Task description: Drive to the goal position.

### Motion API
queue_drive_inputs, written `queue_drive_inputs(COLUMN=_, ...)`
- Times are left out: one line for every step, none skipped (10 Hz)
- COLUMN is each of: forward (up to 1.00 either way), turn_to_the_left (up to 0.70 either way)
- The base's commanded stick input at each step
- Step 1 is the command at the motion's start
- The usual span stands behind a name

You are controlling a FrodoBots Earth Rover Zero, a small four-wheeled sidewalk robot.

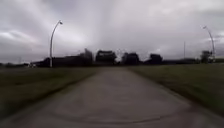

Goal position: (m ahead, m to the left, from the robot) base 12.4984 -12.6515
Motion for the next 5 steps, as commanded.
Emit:
queue_drive_inputs(forward=0.70, turn_to_the_left=0.00)
queue_drive_inputs(forward=0.70, turn_to_the_left=0.00)
queue_drive_inputs(forward=0.70, turn_to_the_left=0.00)
queue_drive_inputs(forward=0.70, turn_to_the_left=0.00)
queue_drive_inputs(forward=0.70, turn_to_the_left=0.00)
